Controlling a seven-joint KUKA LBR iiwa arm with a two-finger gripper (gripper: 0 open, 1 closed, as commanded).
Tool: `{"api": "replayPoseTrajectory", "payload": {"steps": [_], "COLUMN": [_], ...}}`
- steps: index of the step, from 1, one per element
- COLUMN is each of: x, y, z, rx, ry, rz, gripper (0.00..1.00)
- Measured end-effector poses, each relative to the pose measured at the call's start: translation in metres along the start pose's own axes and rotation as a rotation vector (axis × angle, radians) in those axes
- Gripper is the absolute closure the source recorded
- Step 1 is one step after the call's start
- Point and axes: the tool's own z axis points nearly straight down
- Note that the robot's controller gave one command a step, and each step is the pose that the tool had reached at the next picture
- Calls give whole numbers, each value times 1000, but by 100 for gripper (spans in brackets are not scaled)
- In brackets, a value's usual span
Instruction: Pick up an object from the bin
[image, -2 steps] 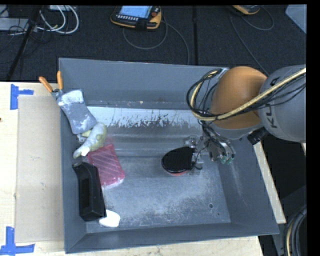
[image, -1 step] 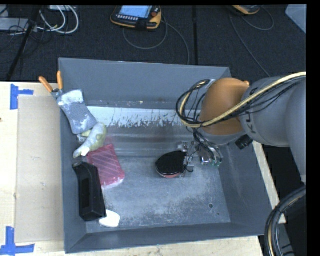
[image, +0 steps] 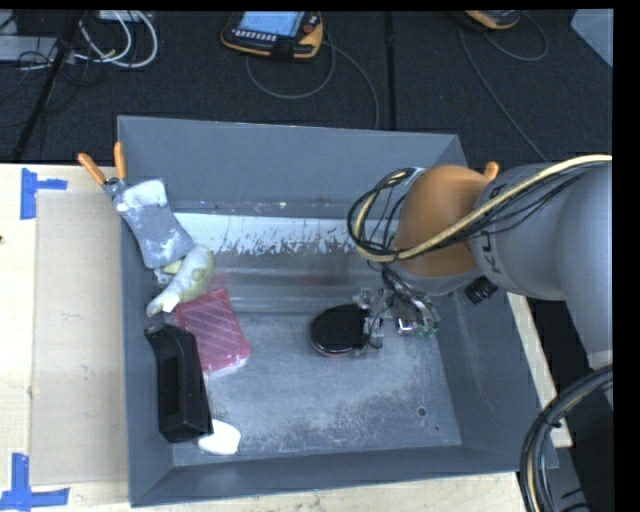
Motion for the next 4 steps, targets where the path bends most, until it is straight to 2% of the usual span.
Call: {"api": "replayPoseTrajectory", "payload": {"steps": [1, 2, 4], "x": [0, -1, 0], "y": [18, 37, 37], "z": [-7, -8, -11], "rx": [2, -1, -2], "ry": [-2, 0, 4], "rz": [-194, -457, -456], "gripper": [0, 100, 100]}}
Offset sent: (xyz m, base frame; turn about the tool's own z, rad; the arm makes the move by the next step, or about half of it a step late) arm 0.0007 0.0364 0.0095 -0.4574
